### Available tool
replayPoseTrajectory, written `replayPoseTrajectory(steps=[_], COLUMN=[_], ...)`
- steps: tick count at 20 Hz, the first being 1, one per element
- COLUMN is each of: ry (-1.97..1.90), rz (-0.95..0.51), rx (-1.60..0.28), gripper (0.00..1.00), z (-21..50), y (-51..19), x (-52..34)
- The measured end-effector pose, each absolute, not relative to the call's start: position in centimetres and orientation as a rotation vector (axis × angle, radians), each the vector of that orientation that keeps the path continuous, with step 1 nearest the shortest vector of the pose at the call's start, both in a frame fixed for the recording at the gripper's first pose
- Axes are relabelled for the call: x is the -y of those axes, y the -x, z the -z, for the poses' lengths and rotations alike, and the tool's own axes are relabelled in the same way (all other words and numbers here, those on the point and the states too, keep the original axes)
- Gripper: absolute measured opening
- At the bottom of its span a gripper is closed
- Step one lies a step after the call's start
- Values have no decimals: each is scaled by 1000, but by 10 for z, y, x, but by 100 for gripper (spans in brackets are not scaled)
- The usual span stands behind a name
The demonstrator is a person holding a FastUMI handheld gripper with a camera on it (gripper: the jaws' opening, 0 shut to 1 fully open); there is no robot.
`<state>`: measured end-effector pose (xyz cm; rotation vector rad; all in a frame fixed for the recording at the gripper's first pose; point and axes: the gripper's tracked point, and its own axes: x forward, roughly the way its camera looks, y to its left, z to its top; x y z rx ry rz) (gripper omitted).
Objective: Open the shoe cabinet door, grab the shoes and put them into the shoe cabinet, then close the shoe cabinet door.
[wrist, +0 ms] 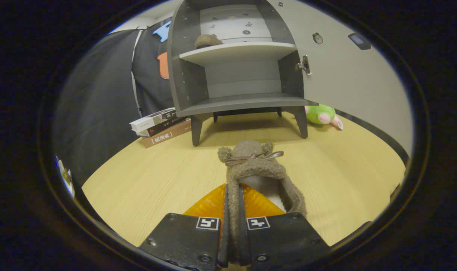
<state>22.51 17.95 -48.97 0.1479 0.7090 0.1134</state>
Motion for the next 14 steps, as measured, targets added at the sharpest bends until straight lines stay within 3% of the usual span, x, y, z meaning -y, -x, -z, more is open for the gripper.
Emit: replayPoseTrajectory(steps=[6, 14], ry=[-167, -173], rz=[-161, -127], rx=[-628, -450], gripper=[14, 14], z=[420, 296], y=[-193, -201], x=[-175, -165])
